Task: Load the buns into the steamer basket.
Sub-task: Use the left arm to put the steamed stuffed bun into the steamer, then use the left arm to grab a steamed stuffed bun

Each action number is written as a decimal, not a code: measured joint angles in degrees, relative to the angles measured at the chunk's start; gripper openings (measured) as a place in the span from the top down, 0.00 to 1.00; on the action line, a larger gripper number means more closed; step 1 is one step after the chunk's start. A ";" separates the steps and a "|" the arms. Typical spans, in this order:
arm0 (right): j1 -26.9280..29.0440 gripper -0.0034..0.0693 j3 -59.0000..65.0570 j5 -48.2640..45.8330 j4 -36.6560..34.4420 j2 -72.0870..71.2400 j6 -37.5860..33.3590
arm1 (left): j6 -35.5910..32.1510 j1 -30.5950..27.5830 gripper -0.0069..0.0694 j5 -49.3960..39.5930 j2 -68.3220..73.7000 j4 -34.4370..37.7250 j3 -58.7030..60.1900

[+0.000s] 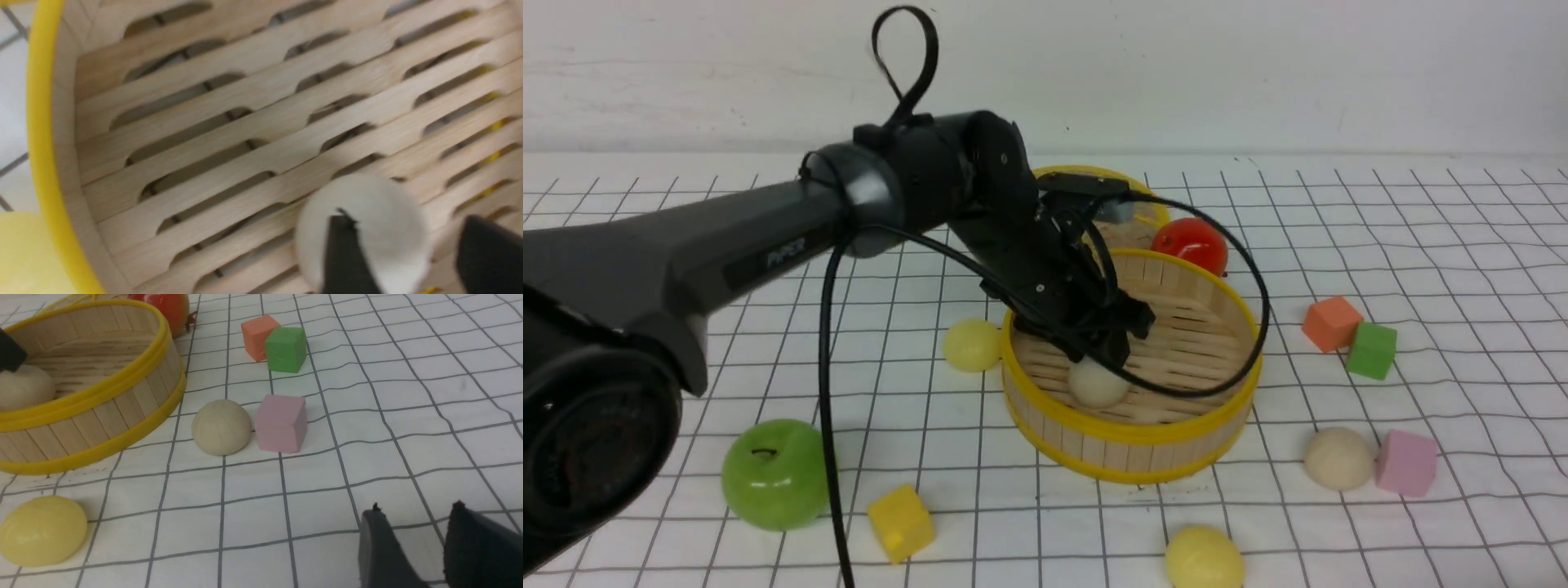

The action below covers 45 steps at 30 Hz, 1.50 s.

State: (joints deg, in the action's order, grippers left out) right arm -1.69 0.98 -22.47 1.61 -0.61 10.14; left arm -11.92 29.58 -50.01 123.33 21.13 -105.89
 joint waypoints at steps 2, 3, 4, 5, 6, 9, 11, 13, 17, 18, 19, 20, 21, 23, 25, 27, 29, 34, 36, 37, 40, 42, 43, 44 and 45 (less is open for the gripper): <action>0.00 0.62 0.00 0.00 0.00 0.00 0.00 | 0.87 0.00 0.27 -2.50 -0.66 0.01 -2.01; 0.00 0.62 0.00 0.00 0.00 0.00 0.00 | 1.44 0.00 0.23 -3.92 -1.22 -0.28 -2.82; 0.00 0.62 0.00 0.00 0.00 0.00 0.00 | 2.15 0.00 0.19 -6.21 -2.13 -1.41 -4.06; 0.00 0.62 0.00 0.00 0.00 0.00 0.00 | 3.62 0.00 0.18 -8.43 -3.82 -3.91 -5.14; 0.00 0.62 0.00 0.00 0.00 0.00 0.00 | 4.44 -0.05 0.18 -9.72 -5.00 -5.42 -5.64; 0.00 0.62 0.00 0.00 0.00 0.00 0.00 | 8.37 -1.03 0.25 -14.10 -8.52 -13.86 -6.51; 0.00 0.62 0.00 0.00 0.00 0.00 0.00 | 9.77 -3.06 0.36 -15.29 -8.96 -16.41 -6.26; 0.00 0.62 0.00 0.00 0.00 0.00 0.00 | 9.97 -4.93 0.47 -15.02 -8.37 -17.07 -5.25; 0.00 0.62 0.00 0.00 0.00 0.00 0.00 | 8.37 -8.11 0.65 -11.50 -4.02 -17.45 -3.78; 0.00 0.62 0.00 0.00 0.00 0.00 0.00 | 8.23 -8.38 0.66 -10.81 -3.22 -17.39 -3.65; 0.00 0.62 0.00 0.00 0.00 0.00 0.00 | 7.84 -8.82 0.66 -9.54 -2.20 -17.11 -3.65; 0.00 0.62 0.00 0.00 0.00 0.00 0.00 | 7.81 -8.88 0.66 -9.35 -2.03 -17.06 -3.65; 0.00 0.62 0.00 0.00 0.00 0.00 0.00 | 7.66 -9.28 0.65 -8.23 -1.21 -16.68 -3.65; 0.00 0.62 0.00 0.00 0.00 0.00 0.00 | 7.47 -10.09 0.59 -6.60 -0.15 -16.07 -3.65; 0.00 0.62 0.00 0.00 0.00 0.00 0.00 | 7.45 -10.54 0.54 -5.47 0.38 -15.36 -3.65; 0.00 0.62 0.00 0.00 0.00 0.00 0.00 | 7.35 -10.96 0.48 -4.17 0.75 -13.96 -3.65; 0.00 0.62 0.00 0.00 0.00 0.00 0.00 | 7.00 -10.96 0.46 -3.15 0.81 -12.47 -3.65; 0.00 0.62 0.00 0.00 0.00 0.00 0.00 | 3.86 -10.83 0.45 -3.15 1.35 -9.75 -3.65; 0.00 0.62 0.00 0.00 0.00 0.00 0.00 | 3.39 -10.83 0.45 -3.23 2.02 -9.54 -3.65; 0.00 0.62 0.00 0.00 0.00 0.00 0.00 | 3.16 -10.83 0.45 -3.28 2.83 -9.50 -3.65; 0.00 0.62 0.00 0.00 0.00 0.00 0.00 | 2.99 -10.83 0.45 -2.85 4.43 -9.56 -3.65; 0.00 0.62 0.00 0.00 0.00 0.00 0.00 | 2.93 -10.83 0.45 -2.36 5.10 -9.61 -3.65; 0.00 0.62 0.00 0.00 0.00 0.00 0.00 | 2.93 -10.83 0.45 -2.00 5.24 -9.67 -3.65; 0.00 0.62 0.00 0.00 0.00 0.00 0.00 | 2.93 -10.83 0.45 -1.67 5.30 -9.67 -3.65; 0.00 0.62 0.00 0.00 0.00 0.00 0.00 | 2.93 -10.83 0.45 -1.41 5.37 -9.73 -3.65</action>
State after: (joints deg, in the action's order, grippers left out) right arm -1.69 0.98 -22.47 1.61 -0.61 10.14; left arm -8.99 18.75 -51.42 128.70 11.41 -109.54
